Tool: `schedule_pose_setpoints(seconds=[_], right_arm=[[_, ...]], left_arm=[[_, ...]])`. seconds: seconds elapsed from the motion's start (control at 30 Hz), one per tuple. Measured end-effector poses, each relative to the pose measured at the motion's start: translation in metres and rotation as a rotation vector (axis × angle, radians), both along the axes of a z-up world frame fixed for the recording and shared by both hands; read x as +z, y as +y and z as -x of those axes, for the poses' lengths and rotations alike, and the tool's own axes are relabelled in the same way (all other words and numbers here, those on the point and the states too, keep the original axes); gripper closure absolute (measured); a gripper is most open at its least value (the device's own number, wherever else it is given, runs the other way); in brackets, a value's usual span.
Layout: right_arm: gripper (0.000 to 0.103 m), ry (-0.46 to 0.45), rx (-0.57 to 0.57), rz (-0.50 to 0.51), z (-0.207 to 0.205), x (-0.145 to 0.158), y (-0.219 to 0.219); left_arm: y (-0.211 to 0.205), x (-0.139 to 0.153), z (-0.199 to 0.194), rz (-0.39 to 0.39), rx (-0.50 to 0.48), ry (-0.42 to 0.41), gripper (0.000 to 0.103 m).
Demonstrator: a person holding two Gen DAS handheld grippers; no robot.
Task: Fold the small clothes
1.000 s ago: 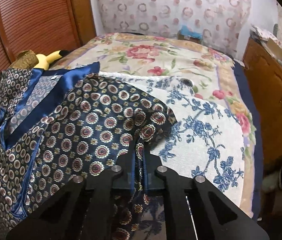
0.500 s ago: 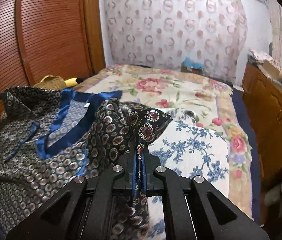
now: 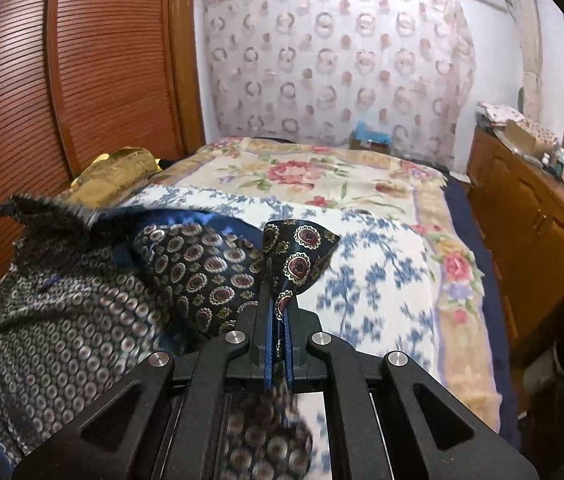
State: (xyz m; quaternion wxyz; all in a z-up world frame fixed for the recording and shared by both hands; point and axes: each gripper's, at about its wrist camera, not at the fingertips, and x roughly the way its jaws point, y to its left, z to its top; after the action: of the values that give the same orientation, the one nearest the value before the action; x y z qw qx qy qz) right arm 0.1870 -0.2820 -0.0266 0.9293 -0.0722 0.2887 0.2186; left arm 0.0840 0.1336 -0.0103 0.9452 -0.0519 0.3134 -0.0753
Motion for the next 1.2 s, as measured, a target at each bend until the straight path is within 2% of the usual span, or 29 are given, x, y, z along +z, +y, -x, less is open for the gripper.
schedule_pose_setpoints(seconds=[0.23, 0.47, 0.57, 0.73, 0.87, 0.93, 0.97, 1.03, 1.07, 1.13, 1.2], right_arm=[[0.102, 0.006, -0.018, -0.024, 0.05, -0.005, -0.016], [0.102, 0.02, -0.021, -0.03, 0.086, -0.008, -0.029], [0.102, 0.03, -0.011, -0.027, 0.103, -0.011, -0.033], [0.102, 0.075, -0.004, -0.005, 0.129, -0.023, -0.043], [0.102, 0.147, 0.0, -0.01, 0.139, -0.042, -0.048], [0.098, 0.166, -0.001, -0.002, 0.142, -0.049, -0.048], [0.089, 0.17, -0.005, 0.002, 0.143, -0.051, -0.048], [0.079, 0.168, -0.003, -0.004, 0.144, -0.049, -0.048], [0.077, 0.158, 0.002, -0.013, 0.145, -0.046, -0.049], [0.068, 0.131, 0.006, -0.021, 0.149, -0.036, -0.049], [0.063, 0.103, 0.001, -0.013, 0.149, -0.028, -0.048]], left_arm=[[0.023, -0.014, 0.047, 0.039, 0.063, -0.004, 0.103], [0.061, -0.006, 0.079, 0.082, 0.17, -0.048, 0.103], [0.069, -0.007, 0.091, 0.078, 0.197, -0.046, 0.103], [0.071, -0.009, 0.11, 0.065, 0.206, -0.039, 0.103], [0.07, -0.01, 0.118, 0.058, 0.203, -0.02, 0.103], [0.069, -0.011, 0.118, 0.047, 0.207, -0.005, 0.099], [0.068, -0.011, 0.117, 0.037, 0.206, 0.0, 0.099], [0.067, -0.009, 0.115, 0.025, 0.207, -0.003, 0.093], [0.066, -0.006, 0.114, 0.026, 0.205, -0.006, 0.091], [0.062, -0.002, 0.114, 0.021, 0.196, -0.021, 0.076], [0.056, 0.0, 0.108, 0.013, 0.165, -0.02, 0.062]])
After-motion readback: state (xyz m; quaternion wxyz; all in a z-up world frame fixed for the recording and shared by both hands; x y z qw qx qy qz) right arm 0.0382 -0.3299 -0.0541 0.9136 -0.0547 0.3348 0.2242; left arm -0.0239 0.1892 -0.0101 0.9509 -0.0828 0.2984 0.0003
